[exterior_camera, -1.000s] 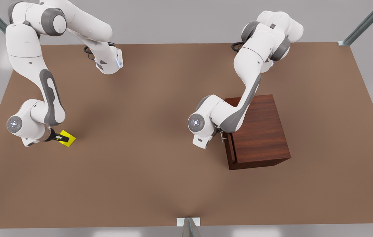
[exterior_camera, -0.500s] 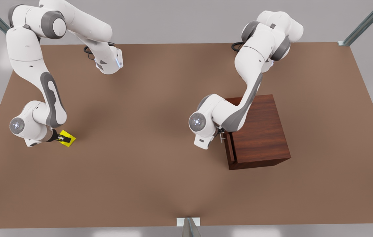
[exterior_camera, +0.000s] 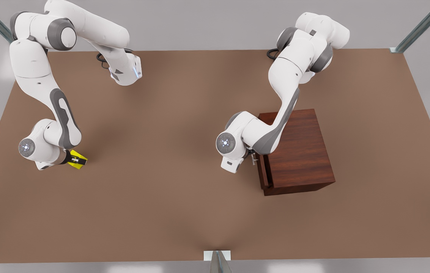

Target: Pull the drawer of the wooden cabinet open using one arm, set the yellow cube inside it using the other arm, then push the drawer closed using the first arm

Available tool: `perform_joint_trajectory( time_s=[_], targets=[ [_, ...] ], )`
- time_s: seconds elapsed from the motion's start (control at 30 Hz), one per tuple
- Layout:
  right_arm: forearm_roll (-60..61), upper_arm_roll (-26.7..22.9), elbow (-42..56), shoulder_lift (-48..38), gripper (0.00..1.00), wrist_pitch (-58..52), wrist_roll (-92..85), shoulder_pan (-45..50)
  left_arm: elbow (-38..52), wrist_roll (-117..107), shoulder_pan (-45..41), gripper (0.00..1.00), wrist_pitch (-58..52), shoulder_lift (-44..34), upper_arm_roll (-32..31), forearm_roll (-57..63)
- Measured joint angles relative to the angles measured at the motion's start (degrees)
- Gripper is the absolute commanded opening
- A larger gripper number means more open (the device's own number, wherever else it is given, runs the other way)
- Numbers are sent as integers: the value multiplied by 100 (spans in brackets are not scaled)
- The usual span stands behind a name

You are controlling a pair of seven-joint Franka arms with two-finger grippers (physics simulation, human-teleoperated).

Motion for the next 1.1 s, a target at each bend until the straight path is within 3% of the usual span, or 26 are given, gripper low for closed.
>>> perform_joint_trajectory(
  time_s=[0.13, 0.37, 0.6, 1.1],
  targets=[
    [28, 5, -3, -28, 68, 24, -45, 0, 21, -9, -54, 91, 51, 1, -20, -52],
    [48, 122, 225, -110, 68, -287, -104, 19, 183, -21, -181, 91, 103, 34, -16, -74],
    [229, 863, 1096, -72, 68, -1376, -113, 119, 516, -50, -301, 91, 208, 272, 0, -77],
    [263, 1270, 1709, -17, 68, -1977, -145, 650, 660, -208, -606, 92, 312, 342, 19, -103]
  ],
)
